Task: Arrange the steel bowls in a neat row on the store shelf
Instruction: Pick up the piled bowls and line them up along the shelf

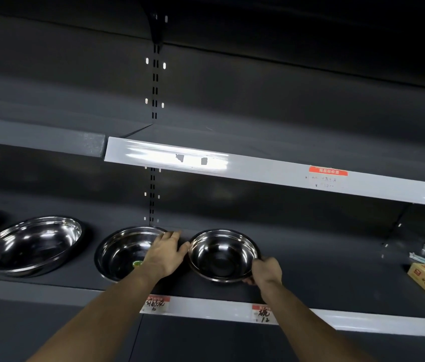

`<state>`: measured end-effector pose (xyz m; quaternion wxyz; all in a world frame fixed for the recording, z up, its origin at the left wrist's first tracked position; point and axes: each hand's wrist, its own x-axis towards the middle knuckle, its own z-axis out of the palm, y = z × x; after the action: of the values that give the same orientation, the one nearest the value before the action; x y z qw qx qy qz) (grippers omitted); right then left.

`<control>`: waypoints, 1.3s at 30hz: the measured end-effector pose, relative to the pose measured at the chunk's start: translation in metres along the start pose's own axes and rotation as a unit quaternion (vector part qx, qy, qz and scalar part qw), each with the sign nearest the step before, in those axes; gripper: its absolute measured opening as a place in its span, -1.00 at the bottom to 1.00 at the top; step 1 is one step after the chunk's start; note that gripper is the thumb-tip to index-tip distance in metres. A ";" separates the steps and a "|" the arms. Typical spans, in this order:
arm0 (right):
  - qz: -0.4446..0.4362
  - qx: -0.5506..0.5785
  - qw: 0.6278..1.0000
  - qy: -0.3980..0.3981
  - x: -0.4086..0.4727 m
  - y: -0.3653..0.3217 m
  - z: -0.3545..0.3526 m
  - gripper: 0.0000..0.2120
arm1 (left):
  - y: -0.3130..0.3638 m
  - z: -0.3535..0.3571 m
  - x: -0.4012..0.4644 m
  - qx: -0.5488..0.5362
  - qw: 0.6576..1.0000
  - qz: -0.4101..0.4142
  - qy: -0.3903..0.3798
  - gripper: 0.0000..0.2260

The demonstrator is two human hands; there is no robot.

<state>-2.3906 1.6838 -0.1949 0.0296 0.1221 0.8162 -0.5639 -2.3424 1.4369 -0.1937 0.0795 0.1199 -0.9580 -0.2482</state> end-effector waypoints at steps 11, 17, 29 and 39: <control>0.000 0.018 0.999 0.027 0.007 0.009 -0.030 -0.77 | 0.020 0.003 0.006 0.013 1.000 0.020 -0.004 -0.45; -0.002 0.001 1.000 0.023 0.010 0.020 -0.041 -0.76 | 0.035 0.013 0.005 0.014 0.999 0.037 -0.016 -0.45; 0.000 0.001 0.999 -0.034 0.010 0.041 -0.036 -0.77 | 0.037 0.025 0.002 0.012 0.999 0.045 -0.027 -0.45; -0.014 -0.020 0.997 -0.070 0.007 0.035 -0.034 -0.81 | 0.030 0.025 0.000 0.043 0.998 0.044 -0.030 -0.43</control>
<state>-2.3861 1.7279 -0.2161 0.0811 0.0708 0.8252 -0.5546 -2.3538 1.4737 -0.2009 0.0561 0.0735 -0.9739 -0.2070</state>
